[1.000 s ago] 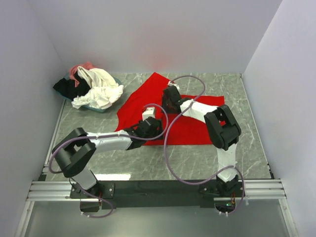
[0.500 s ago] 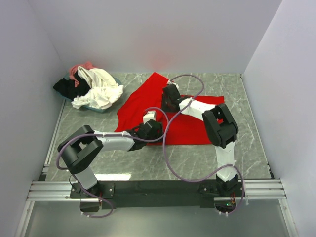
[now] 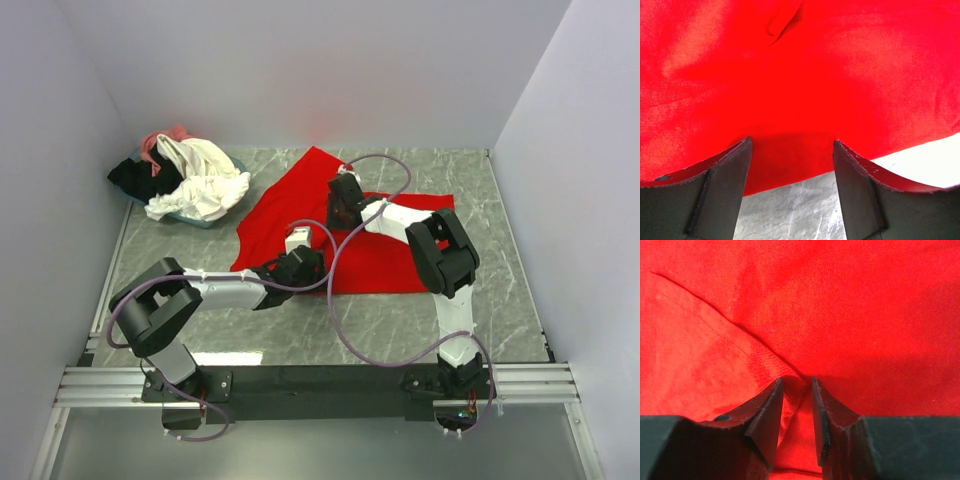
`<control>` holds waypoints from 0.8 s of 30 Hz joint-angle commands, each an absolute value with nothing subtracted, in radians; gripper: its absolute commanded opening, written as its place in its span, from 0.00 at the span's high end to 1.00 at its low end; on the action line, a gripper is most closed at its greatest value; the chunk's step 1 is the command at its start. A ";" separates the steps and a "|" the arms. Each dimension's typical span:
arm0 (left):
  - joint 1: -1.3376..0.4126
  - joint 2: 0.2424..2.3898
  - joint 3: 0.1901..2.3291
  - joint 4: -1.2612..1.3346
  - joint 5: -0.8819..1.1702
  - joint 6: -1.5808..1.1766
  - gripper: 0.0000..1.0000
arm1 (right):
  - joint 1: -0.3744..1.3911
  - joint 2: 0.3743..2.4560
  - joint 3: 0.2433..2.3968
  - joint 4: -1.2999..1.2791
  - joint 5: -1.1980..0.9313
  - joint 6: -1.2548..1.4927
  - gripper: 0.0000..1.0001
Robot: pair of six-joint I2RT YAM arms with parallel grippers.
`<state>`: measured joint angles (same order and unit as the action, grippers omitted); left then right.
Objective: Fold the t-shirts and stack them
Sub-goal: Fold the tshirt
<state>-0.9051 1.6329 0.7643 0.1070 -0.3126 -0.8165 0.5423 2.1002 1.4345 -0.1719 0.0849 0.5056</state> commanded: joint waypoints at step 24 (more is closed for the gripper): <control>-0.911 1.497 0.664 0.048 -0.356 -0.850 0.28 | 0.518 2.120 1.594 -0.256 0.164 0.480 1.00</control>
